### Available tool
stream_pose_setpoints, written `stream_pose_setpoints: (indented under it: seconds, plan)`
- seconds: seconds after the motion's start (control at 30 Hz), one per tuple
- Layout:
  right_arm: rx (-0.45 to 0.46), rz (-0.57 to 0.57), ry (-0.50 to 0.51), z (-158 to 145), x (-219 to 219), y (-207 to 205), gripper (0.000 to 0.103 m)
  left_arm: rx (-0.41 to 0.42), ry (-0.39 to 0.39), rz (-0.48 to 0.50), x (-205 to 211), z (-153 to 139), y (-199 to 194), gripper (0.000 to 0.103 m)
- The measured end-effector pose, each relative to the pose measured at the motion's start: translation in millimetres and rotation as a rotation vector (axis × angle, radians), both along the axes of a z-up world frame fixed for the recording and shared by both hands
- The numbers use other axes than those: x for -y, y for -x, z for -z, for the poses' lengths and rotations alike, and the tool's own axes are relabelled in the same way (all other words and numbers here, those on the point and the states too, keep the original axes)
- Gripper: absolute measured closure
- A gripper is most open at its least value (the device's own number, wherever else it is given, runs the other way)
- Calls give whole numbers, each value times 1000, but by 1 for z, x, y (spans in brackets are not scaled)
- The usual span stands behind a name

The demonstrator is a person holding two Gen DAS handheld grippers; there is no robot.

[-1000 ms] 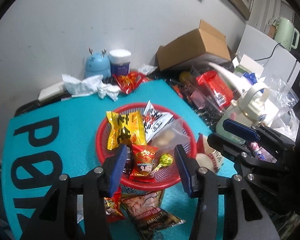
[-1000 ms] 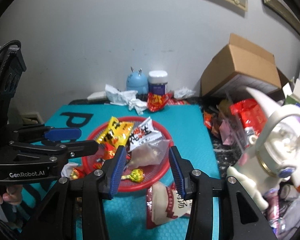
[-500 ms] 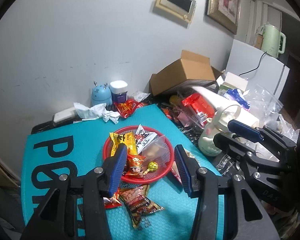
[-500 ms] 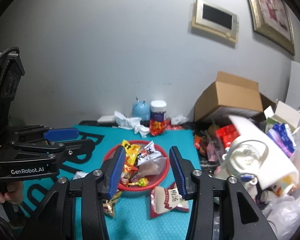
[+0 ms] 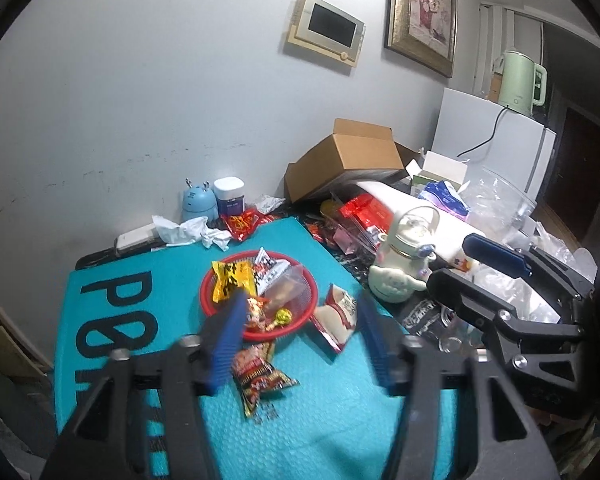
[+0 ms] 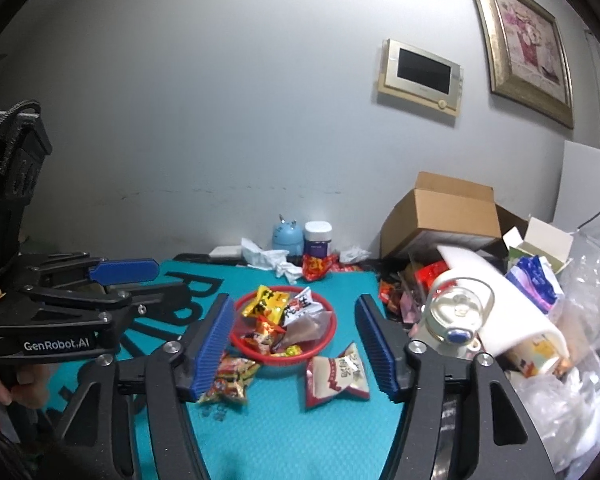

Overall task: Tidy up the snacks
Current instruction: 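Withdraw both tools and move toward the remaining snacks beside the basket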

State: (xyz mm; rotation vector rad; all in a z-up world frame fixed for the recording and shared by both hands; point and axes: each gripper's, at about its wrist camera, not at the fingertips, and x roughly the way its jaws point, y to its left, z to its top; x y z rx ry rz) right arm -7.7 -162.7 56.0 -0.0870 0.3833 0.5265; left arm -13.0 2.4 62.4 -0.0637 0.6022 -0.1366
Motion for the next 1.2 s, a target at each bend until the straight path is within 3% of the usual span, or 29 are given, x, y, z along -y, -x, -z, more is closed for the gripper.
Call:
stream_pose_setpoints:
  seconds: [0.07,0.27,0.53,0.9,1.2]
  plan:
    - [-1,-4,-1,1,2,9,34,21,4,-17,1,1,11,24]
    - [-23,-28,-4,11,5,29,27,25,-6,-40,5,6,35,24]
    - [-76,-85,-12,29,-5,43,25,-20,0,-98,-5,26,58,24]
    - [-200,-179,4,69,-44,22,25,-116,27,-189,-42,64,57,24]
    - [-255,-210,35,89,-77,-10,25,-167,56,-205,-75,86,33,24]
